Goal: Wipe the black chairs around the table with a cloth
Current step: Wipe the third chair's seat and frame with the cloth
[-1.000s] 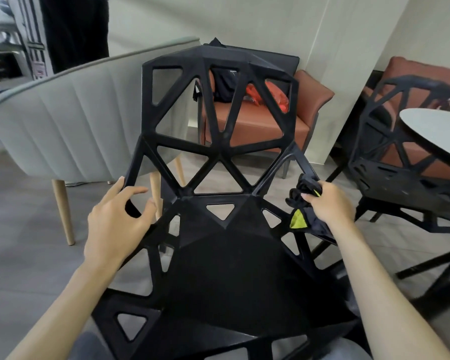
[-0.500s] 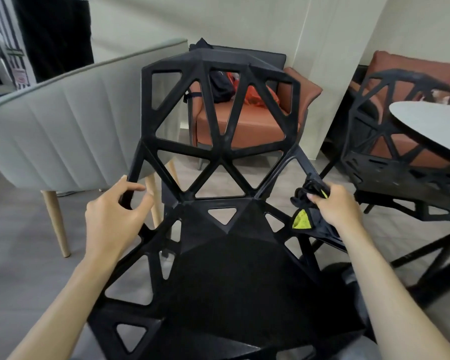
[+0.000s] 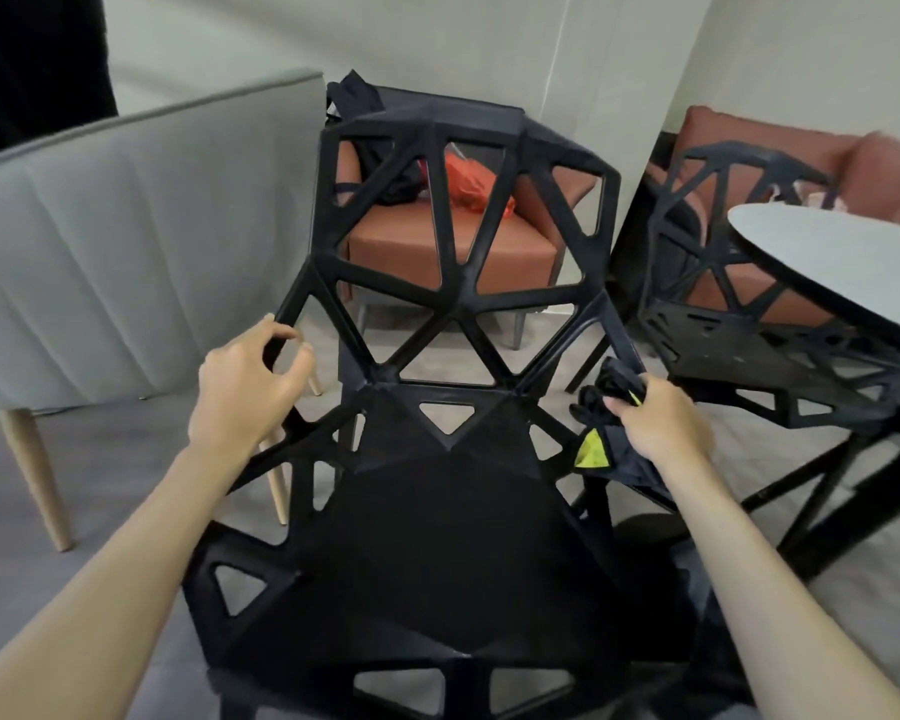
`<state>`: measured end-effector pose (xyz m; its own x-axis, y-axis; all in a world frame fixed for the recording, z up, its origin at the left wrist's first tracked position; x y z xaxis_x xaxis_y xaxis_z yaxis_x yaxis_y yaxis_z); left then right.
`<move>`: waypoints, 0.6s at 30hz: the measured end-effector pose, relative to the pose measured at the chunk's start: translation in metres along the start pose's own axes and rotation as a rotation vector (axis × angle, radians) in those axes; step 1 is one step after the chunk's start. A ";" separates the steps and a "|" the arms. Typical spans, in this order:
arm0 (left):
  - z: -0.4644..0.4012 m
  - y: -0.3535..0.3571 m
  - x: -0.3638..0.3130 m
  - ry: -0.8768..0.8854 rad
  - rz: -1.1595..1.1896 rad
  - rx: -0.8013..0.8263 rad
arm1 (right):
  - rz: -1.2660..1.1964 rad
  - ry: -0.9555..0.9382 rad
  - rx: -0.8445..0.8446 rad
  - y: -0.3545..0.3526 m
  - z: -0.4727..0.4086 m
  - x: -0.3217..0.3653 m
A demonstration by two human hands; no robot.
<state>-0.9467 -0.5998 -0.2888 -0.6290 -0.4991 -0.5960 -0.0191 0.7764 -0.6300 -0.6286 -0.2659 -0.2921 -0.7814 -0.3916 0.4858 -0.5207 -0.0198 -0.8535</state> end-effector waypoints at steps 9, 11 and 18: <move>-0.039 0.013 0.020 0.054 -0.227 0.142 | 0.190 -0.080 -0.036 0.002 0.043 0.020; -0.029 0.022 -0.005 0.184 -0.338 0.098 | 0.027 -0.108 0.033 -0.005 0.038 0.015; 0.087 0.095 -0.152 0.498 -0.157 0.518 | -0.462 -0.266 -0.064 -0.086 0.034 0.004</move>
<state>-0.7857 -0.4833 -0.3015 -0.9299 -0.2599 -0.2602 0.1540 0.3672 -0.9173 -0.5749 -0.2964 -0.2229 -0.3560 -0.5749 0.7367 -0.8164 -0.1923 -0.5446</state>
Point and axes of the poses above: each hand's wrist, its own z-axis away from the middle knuckle, its own y-axis out of the palm, x = y × z, the point moved 6 cm from there along -z, towards the middle knuckle, and after that the axes turned 6 degrees about -z, right-handed, at the moved point
